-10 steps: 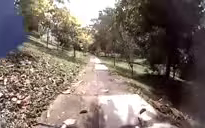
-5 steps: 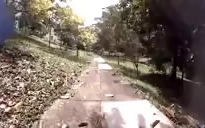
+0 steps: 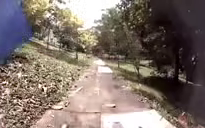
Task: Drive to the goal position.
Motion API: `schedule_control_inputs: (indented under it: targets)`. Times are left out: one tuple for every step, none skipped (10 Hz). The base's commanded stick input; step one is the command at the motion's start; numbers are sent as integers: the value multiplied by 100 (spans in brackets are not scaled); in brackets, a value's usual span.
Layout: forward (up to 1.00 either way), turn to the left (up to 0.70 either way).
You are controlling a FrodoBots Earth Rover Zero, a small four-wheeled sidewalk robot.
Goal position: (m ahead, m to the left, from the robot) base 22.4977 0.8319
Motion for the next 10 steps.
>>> schedule_control_inputs:
  targets:
    - [50,0]
    - [50,0]
    - [50,0]
    - [50,0]
    - [50,0]
    - [50,0]
    - [50,0]
    - [50,0]
    - [50,21]
    - [50,45]
